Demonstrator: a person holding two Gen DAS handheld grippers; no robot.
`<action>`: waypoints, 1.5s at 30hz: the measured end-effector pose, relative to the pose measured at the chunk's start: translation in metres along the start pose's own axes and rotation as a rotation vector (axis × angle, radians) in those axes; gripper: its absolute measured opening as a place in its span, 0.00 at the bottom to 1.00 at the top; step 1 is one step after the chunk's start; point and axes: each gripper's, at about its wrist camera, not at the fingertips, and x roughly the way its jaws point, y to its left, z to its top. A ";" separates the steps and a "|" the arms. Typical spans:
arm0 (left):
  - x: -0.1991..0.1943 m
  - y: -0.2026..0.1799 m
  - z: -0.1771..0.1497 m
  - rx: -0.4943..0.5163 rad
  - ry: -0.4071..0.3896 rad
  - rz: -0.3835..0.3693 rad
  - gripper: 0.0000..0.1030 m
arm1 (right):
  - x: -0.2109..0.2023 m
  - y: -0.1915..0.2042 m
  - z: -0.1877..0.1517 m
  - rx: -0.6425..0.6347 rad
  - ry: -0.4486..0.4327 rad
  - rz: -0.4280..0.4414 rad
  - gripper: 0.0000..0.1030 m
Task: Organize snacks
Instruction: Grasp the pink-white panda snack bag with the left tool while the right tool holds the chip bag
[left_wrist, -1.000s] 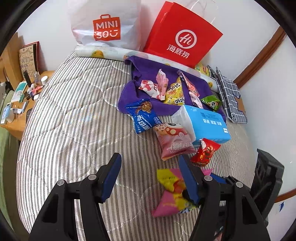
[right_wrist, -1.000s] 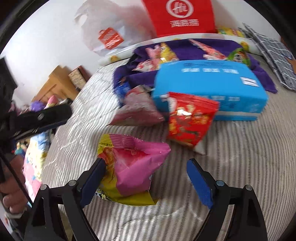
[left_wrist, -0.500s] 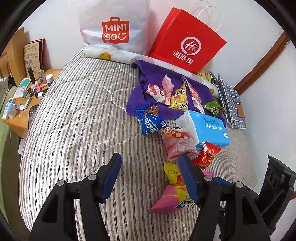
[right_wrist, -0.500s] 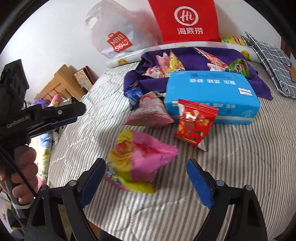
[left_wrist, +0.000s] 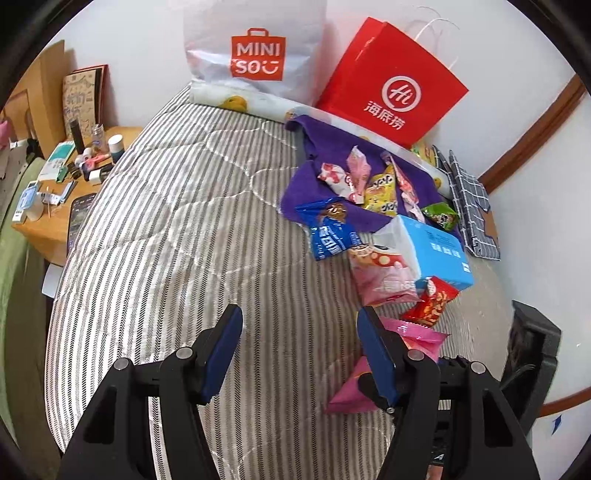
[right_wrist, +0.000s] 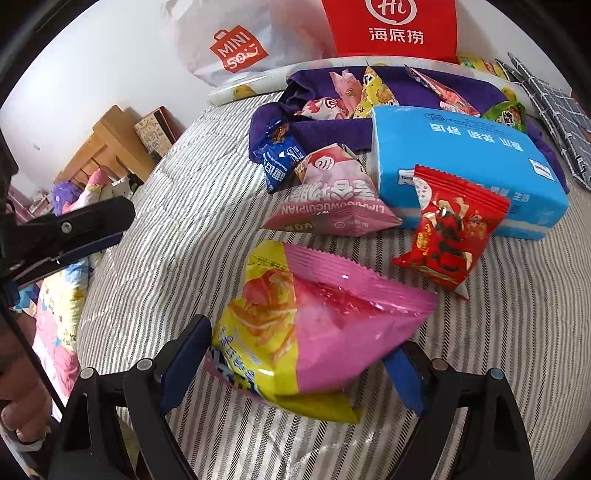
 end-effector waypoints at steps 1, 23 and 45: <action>0.002 0.001 0.000 -0.002 0.004 0.004 0.62 | -0.002 0.001 0.000 -0.011 -0.004 -0.003 0.75; 0.069 -0.082 0.026 0.097 0.059 -0.045 0.62 | -0.090 -0.087 -0.028 0.061 -0.172 -0.115 0.71; 0.106 -0.087 0.037 -0.015 0.128 -0.049 0.32 | -0.099 -0.144 -0.033 0.150 -0.168 -0.109 0.71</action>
